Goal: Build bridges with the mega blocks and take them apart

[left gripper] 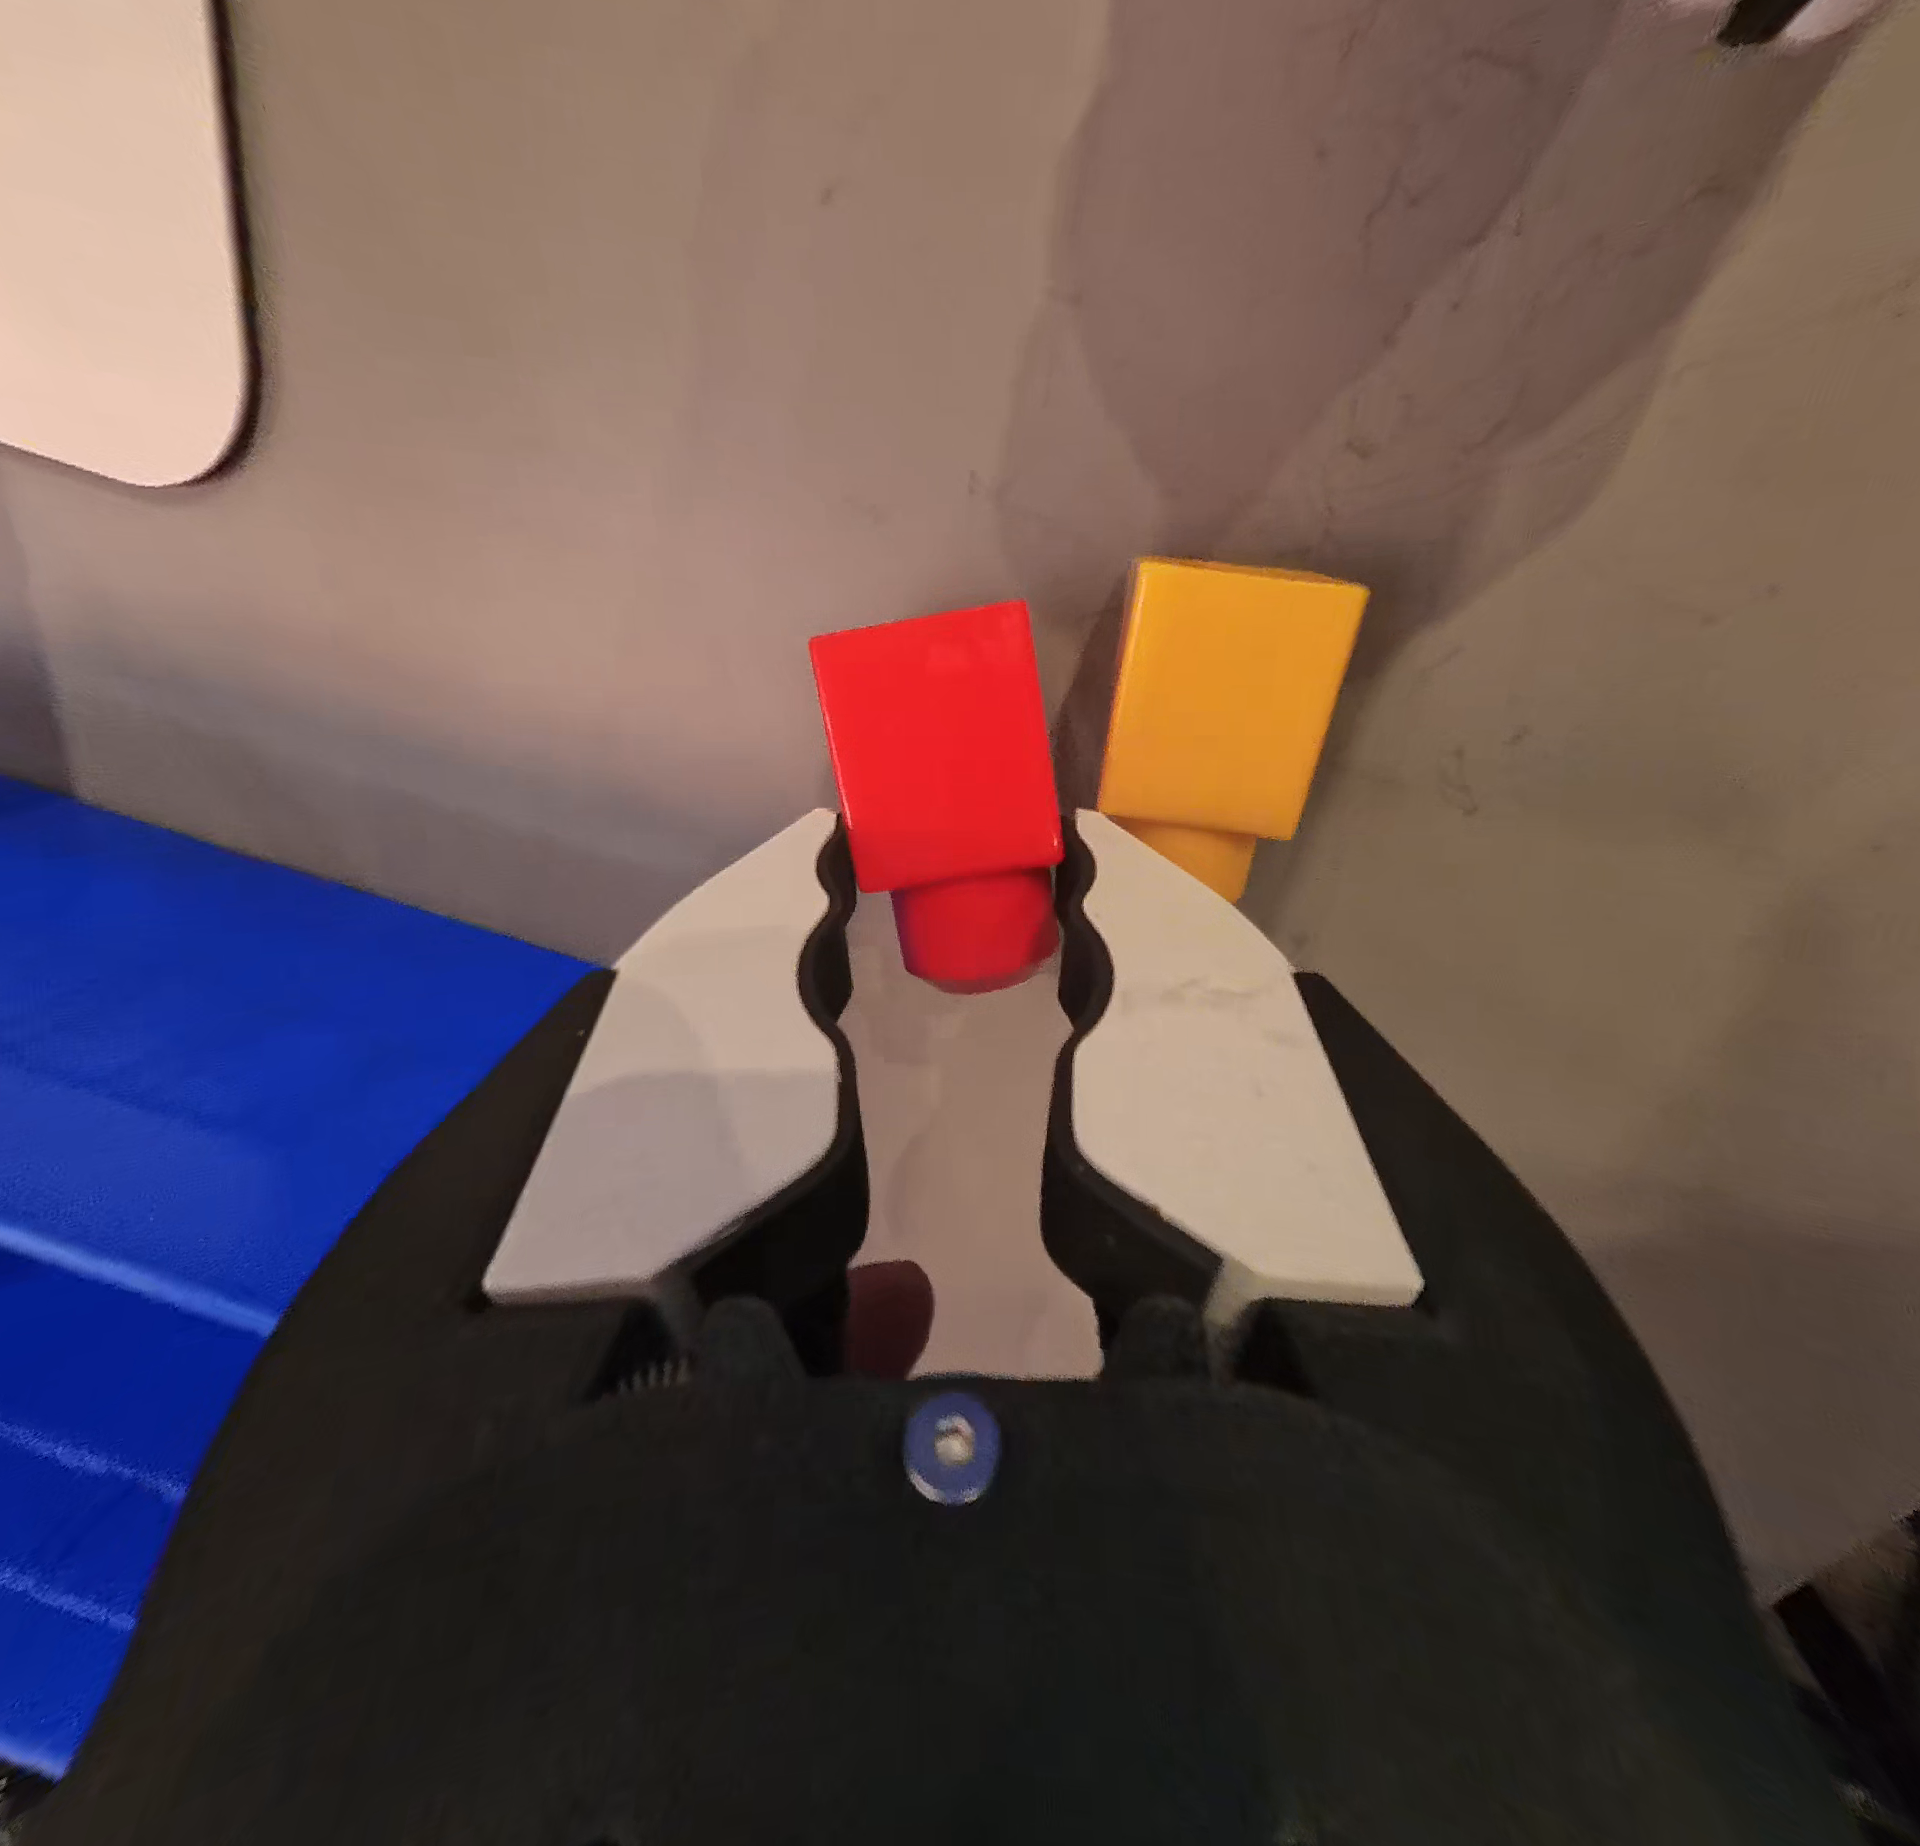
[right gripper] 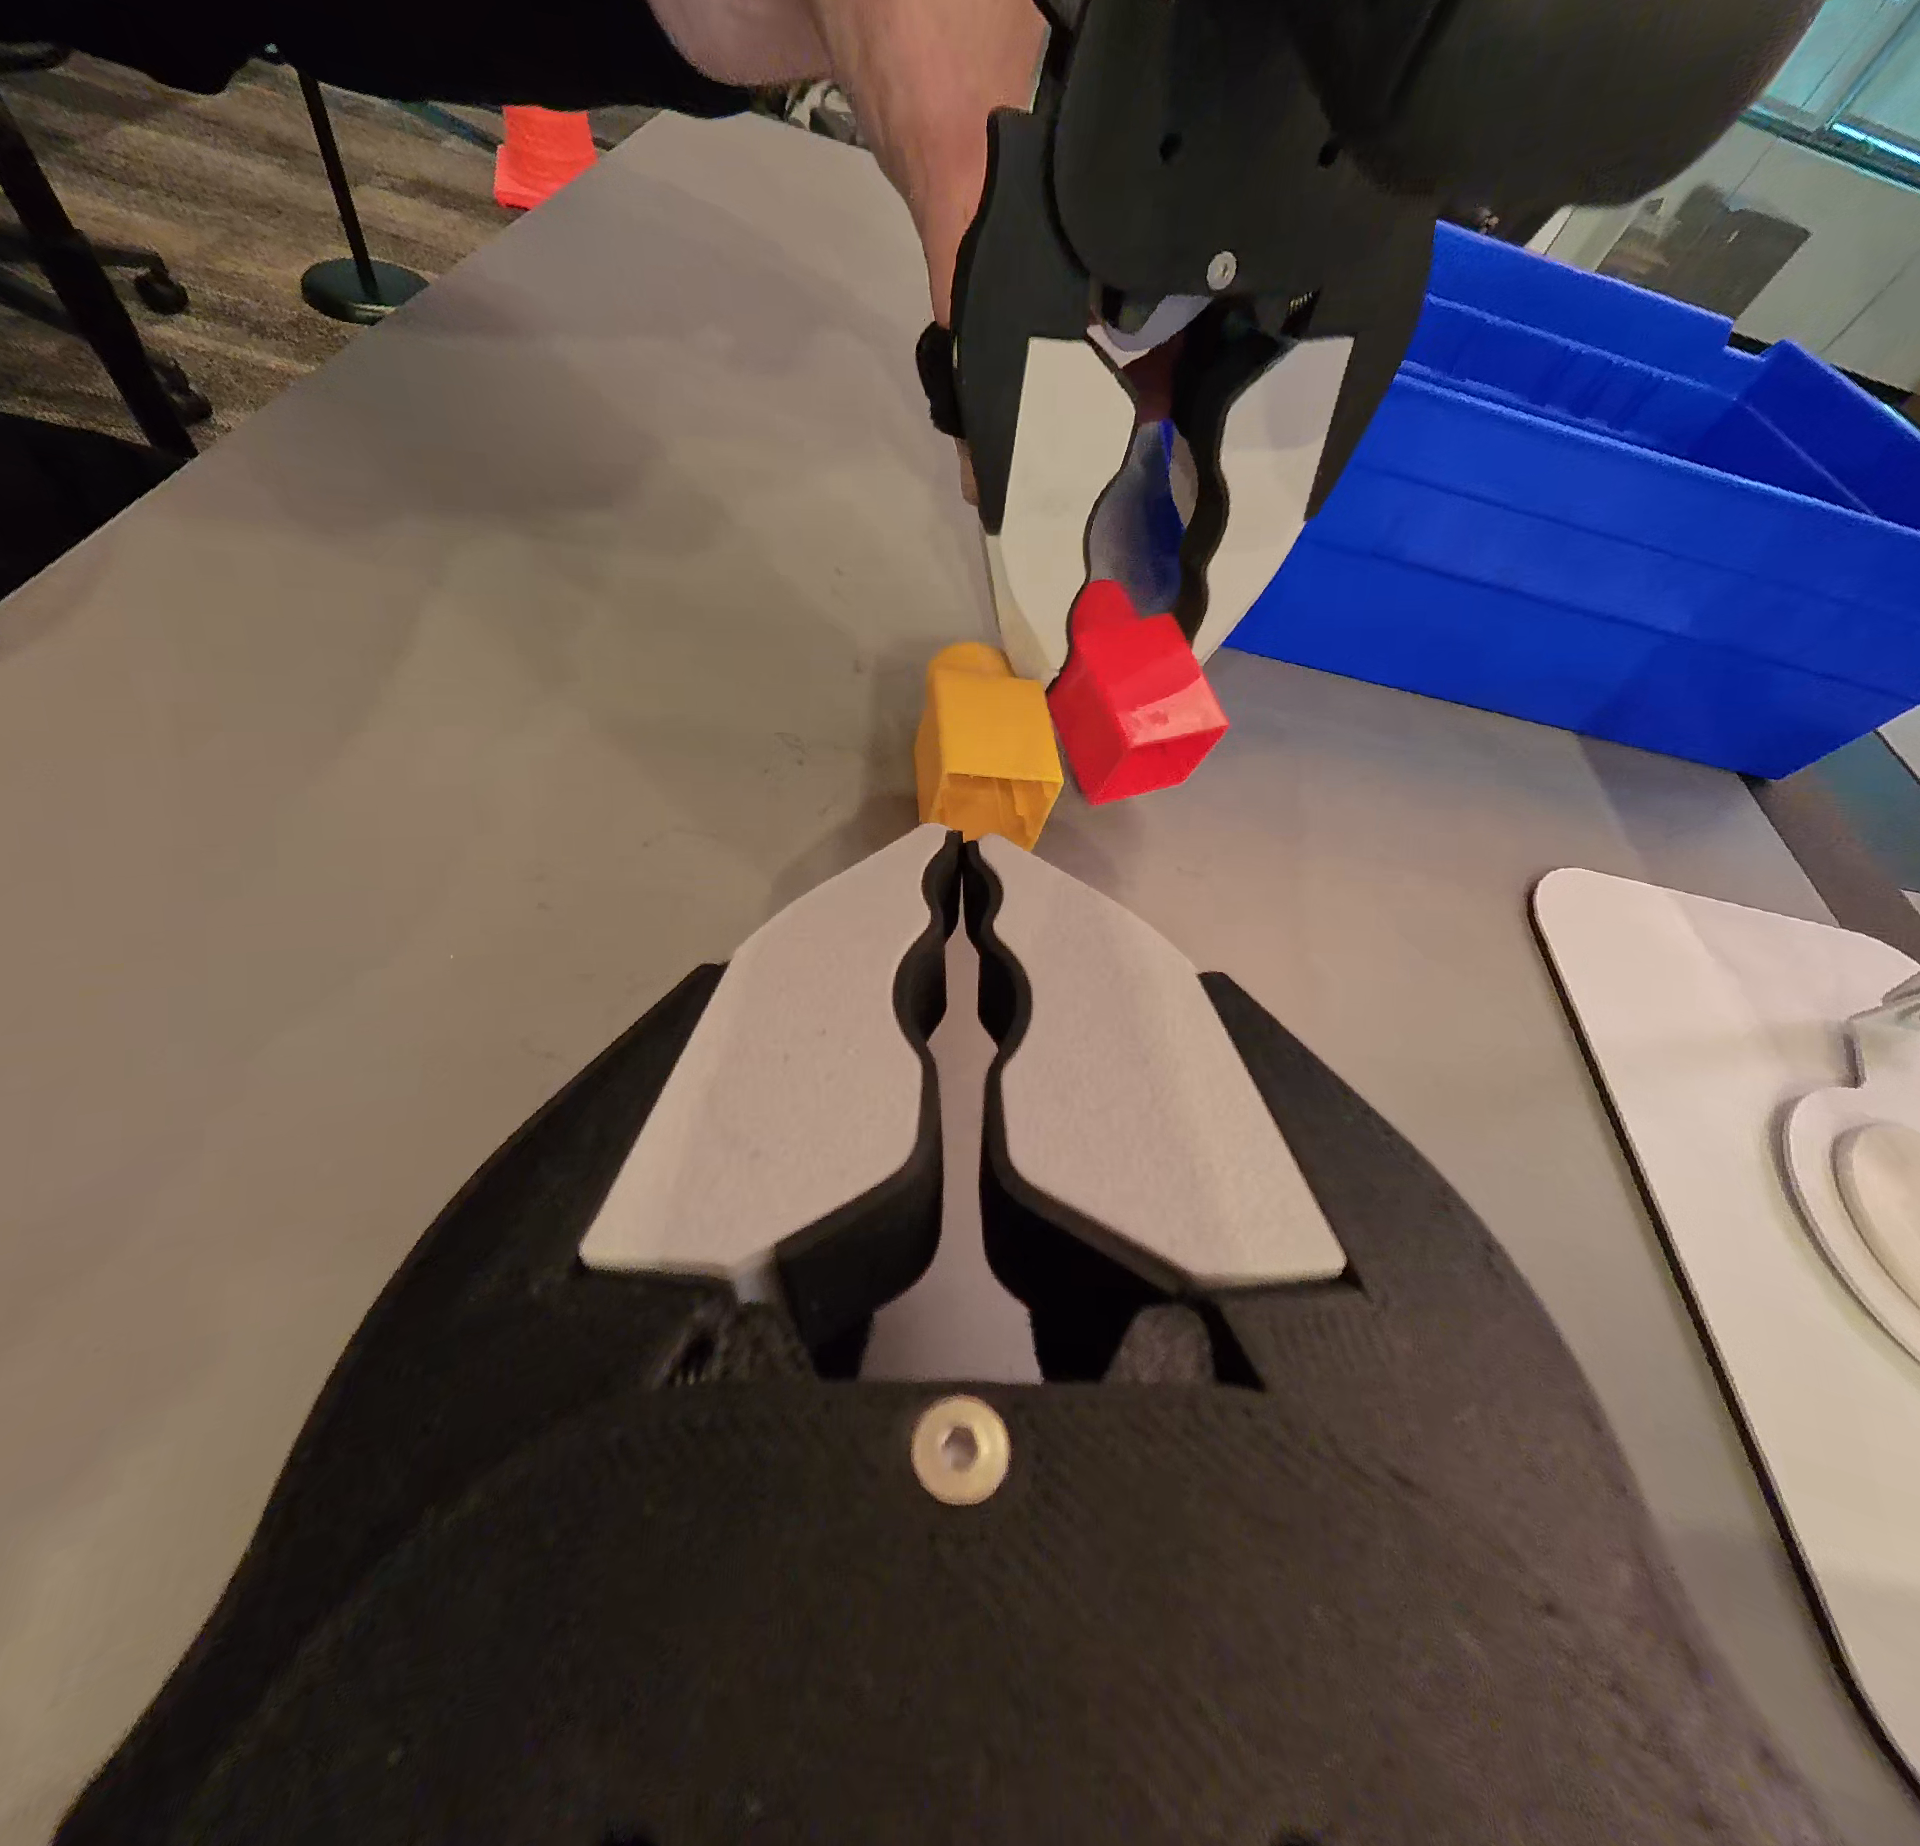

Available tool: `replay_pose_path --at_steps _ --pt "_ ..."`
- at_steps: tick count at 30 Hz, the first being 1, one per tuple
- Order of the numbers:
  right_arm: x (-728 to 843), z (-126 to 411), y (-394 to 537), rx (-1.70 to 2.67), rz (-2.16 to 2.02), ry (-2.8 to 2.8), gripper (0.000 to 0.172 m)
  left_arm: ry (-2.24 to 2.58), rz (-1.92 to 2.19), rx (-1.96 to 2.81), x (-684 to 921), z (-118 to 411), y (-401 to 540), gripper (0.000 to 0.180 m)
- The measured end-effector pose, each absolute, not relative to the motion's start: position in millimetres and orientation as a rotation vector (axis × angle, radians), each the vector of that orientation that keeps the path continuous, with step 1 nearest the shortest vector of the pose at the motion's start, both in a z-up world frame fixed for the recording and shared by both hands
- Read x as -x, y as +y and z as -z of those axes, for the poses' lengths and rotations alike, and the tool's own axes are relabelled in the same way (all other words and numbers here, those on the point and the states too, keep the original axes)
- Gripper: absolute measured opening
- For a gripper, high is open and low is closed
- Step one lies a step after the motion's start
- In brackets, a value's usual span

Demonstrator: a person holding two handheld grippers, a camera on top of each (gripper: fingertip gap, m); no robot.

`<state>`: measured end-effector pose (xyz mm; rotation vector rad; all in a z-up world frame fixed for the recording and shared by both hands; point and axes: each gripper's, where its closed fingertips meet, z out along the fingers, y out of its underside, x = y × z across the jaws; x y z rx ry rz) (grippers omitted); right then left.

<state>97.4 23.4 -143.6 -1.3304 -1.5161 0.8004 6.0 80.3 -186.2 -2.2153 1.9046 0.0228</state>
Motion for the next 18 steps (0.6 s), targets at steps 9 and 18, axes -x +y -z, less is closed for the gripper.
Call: replay_pose_path --at_steps 9,18 --pt "-97 144 22 1.327 -0.799 -1.524 0.000 1.823 0.137 2.228 -3 178 68 0.053" --pt "-98 144 23 1.327 -0.803 -1.522 0.000 1.563 -0.206 2.181 92 81 125 0.045"
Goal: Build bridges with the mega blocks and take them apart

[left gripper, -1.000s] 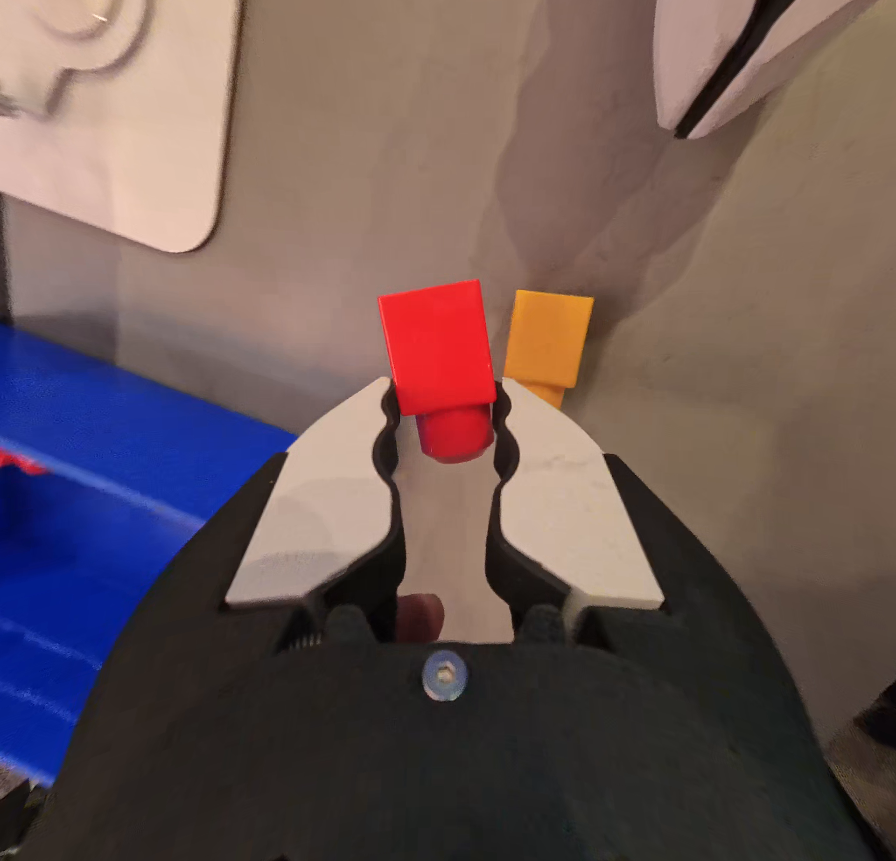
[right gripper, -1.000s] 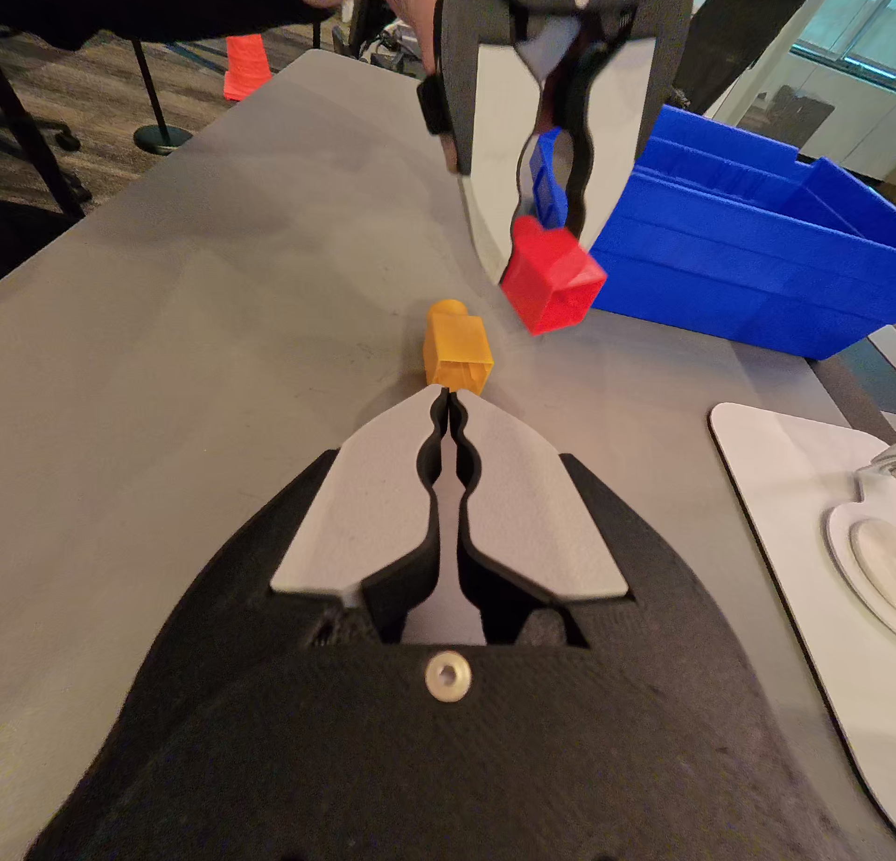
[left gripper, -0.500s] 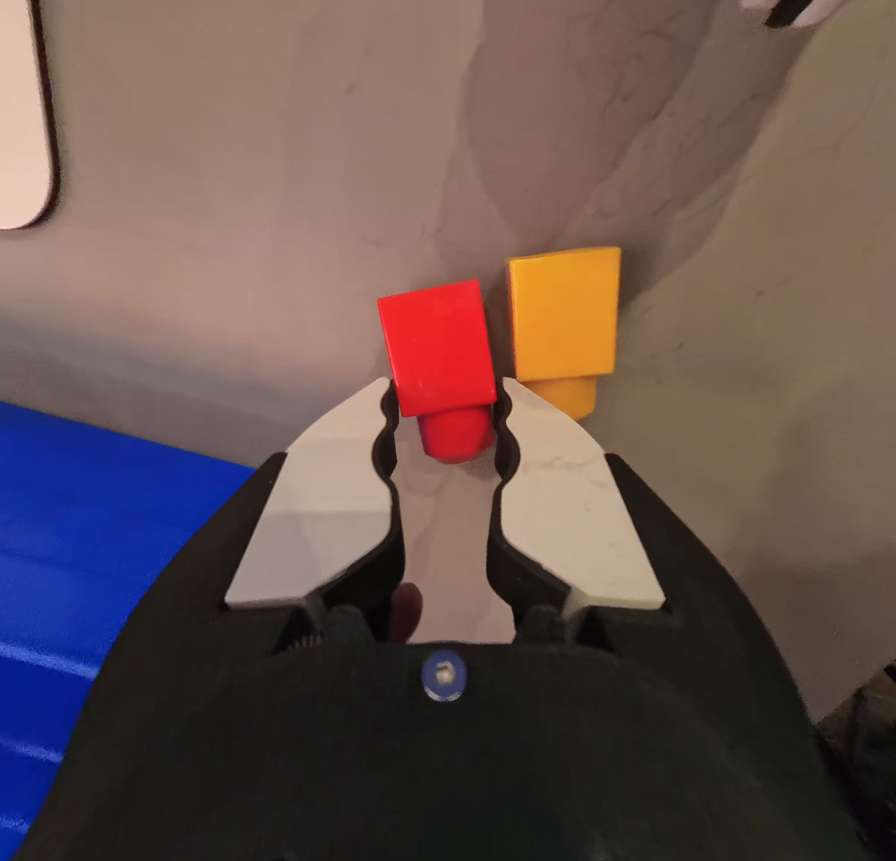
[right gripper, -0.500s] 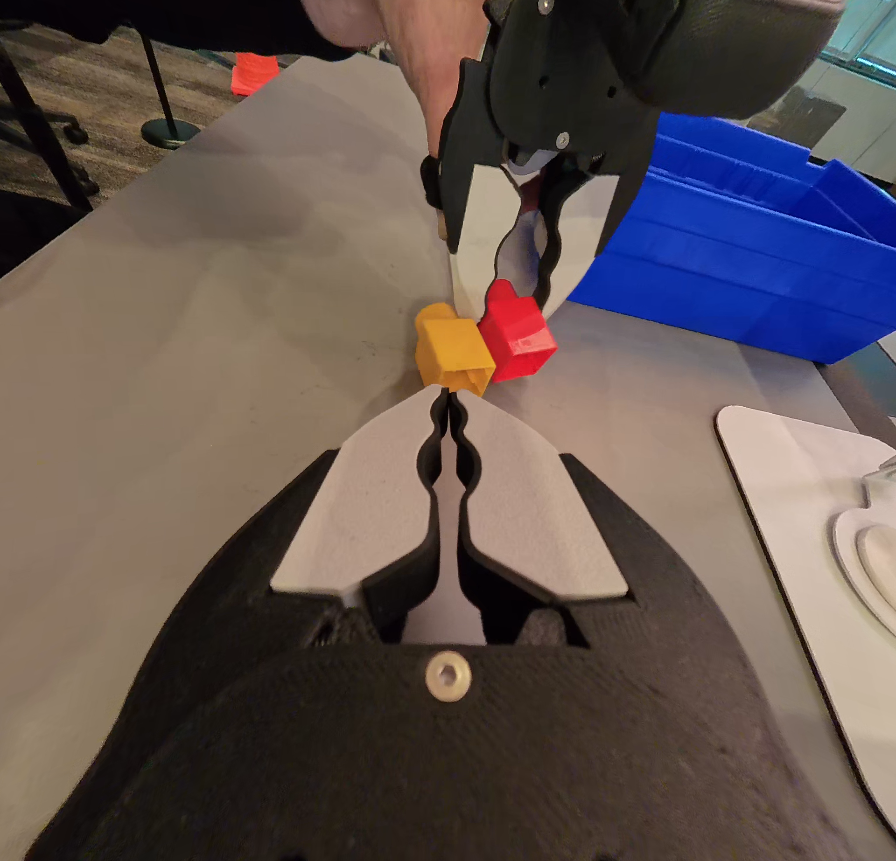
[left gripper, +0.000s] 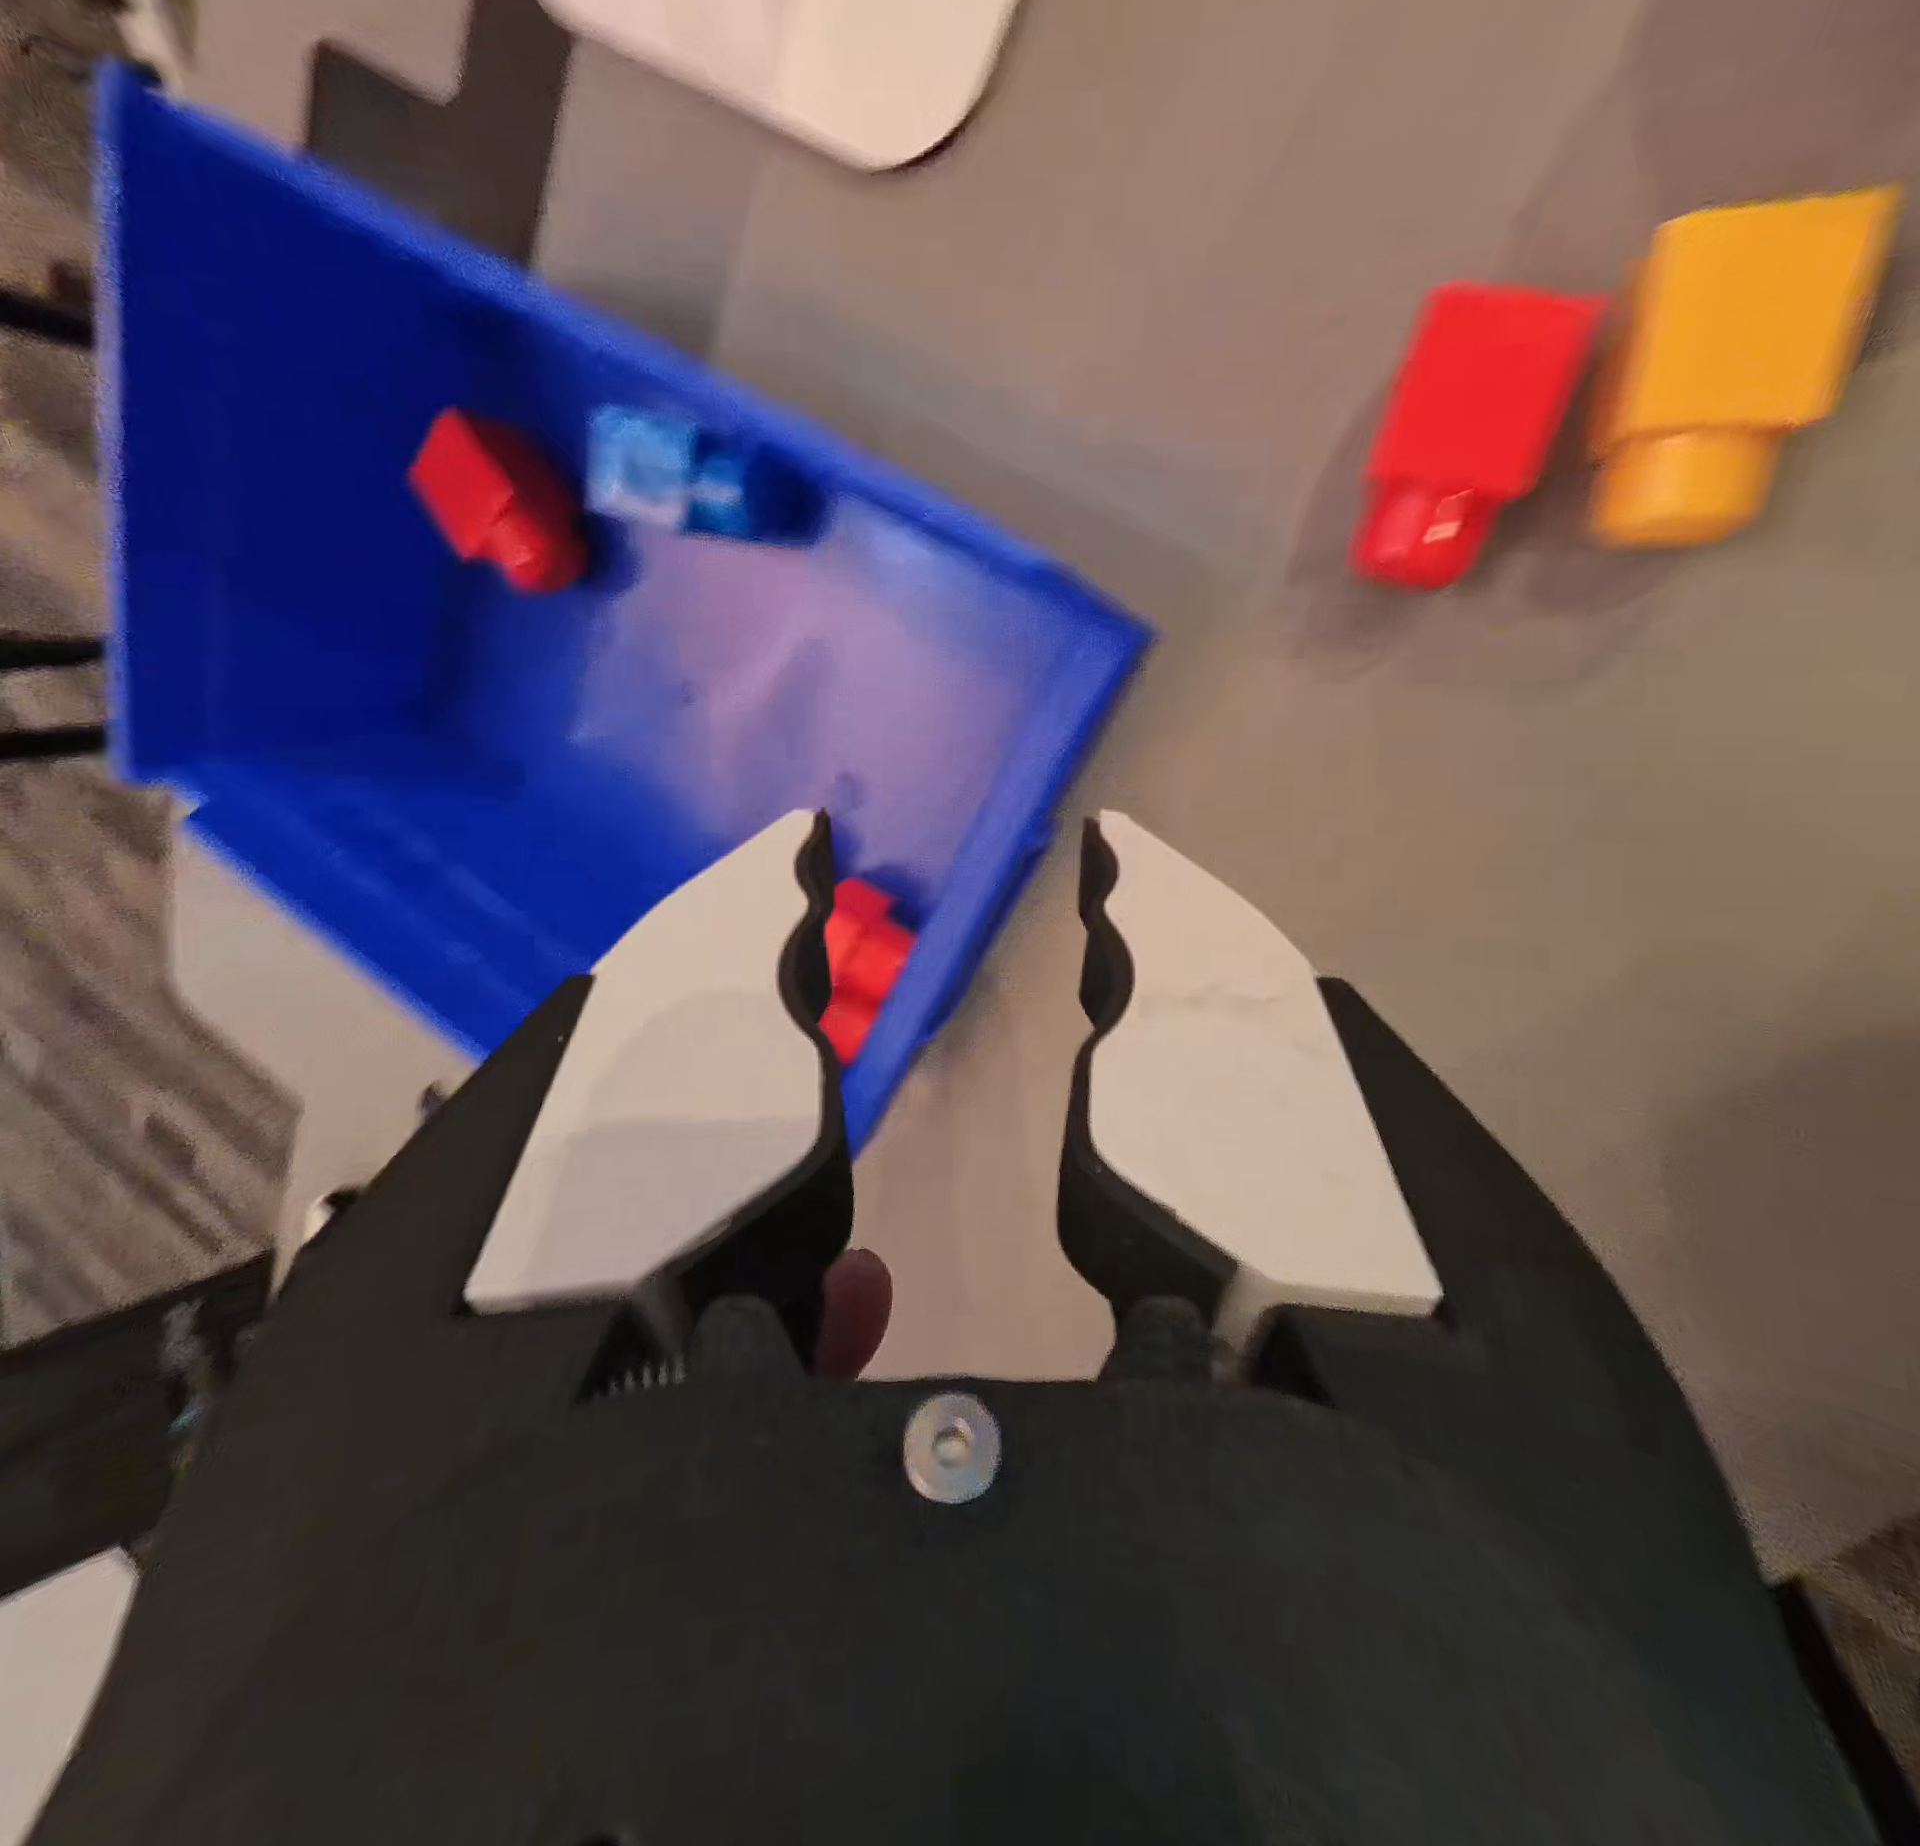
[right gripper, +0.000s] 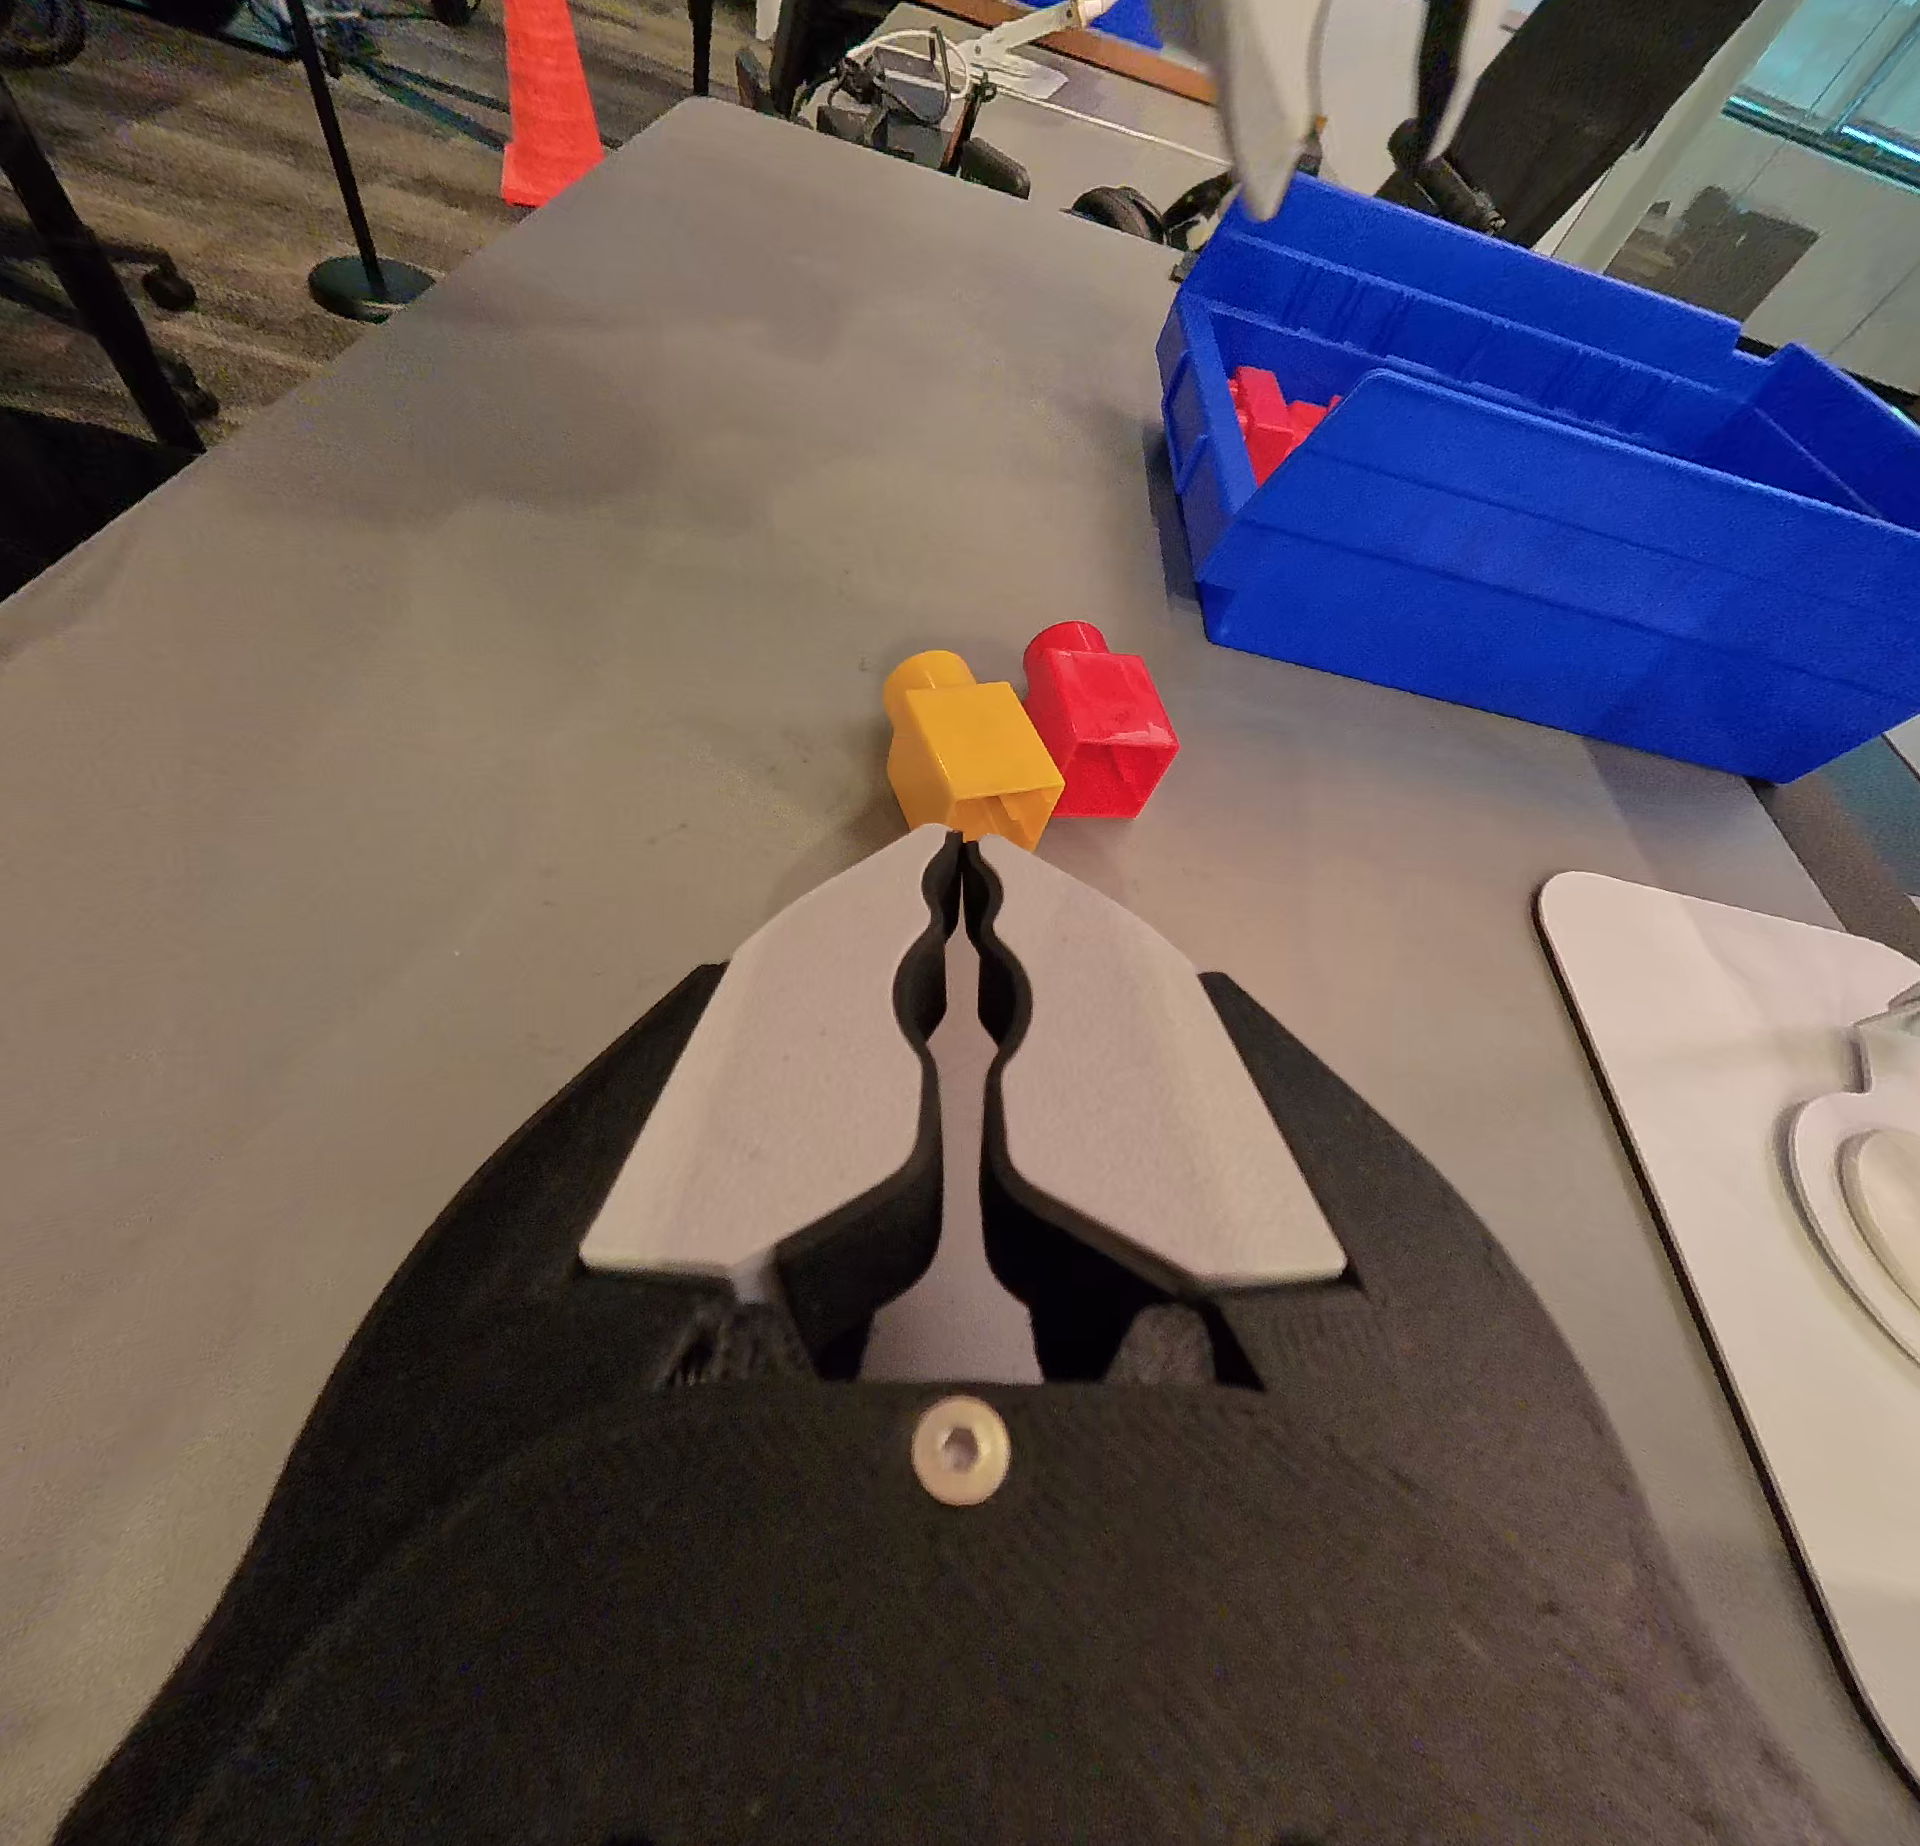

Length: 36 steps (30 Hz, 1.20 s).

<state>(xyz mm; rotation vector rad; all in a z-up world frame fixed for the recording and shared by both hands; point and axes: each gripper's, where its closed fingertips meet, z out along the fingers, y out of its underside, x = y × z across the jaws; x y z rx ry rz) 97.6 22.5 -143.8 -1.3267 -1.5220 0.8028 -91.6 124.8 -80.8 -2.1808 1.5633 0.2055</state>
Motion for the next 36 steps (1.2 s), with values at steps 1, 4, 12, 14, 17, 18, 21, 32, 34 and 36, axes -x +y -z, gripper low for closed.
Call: replay_pose_path --at_steps 1,4,12,14,17,18,21,32,34,36 --pt "-98 144 22 1.327 -0.802 -1.522 0.000 1.560 -0.252 2.187 105 78 138 0.046" --pt "-98 144 22 1.326 -0.799 -1.526 0.000 1.634 -0.360 2.253 139 90 169 0.049" --pt "-98 144 22 1.326 -0.804 -1.530 0.000 1.966 -0.600 2.364 186 151 209 0.047" --pt "-98 144 21 1.326 -0.806 -1.532 0.000 2.055 -0.653 2.377 193 163 209 0.049" --pt "-99 144 21 1.323 -0.812 -1.532 0.000 2.081 -0.698 2.365 194 168 217 0.041" --pt "-100 144 21 1.323 -0.816 -1.529 0.000 2.080 -0.673 2.392 194 170 216 0.040" --pt "-100 143 21 1.323 -0.821 -1.527 0.000 2.151 -0.801 2.401 206 174 218 0.039" --pt "-100 143 21 1.323 -0.826 -1.528 0.000 2.234 -0.751 2.451 206 183 214 0.021" --pt "-100 143 21 1.323 -0.825 -1.529 0.000 2.225 -0.759 2.457 205 182 214 0.020" --pt "-100 143 21 1.322 -0.825 -1.529 0.000 2.208 -0.754 2.457 205 182 214 0.020"
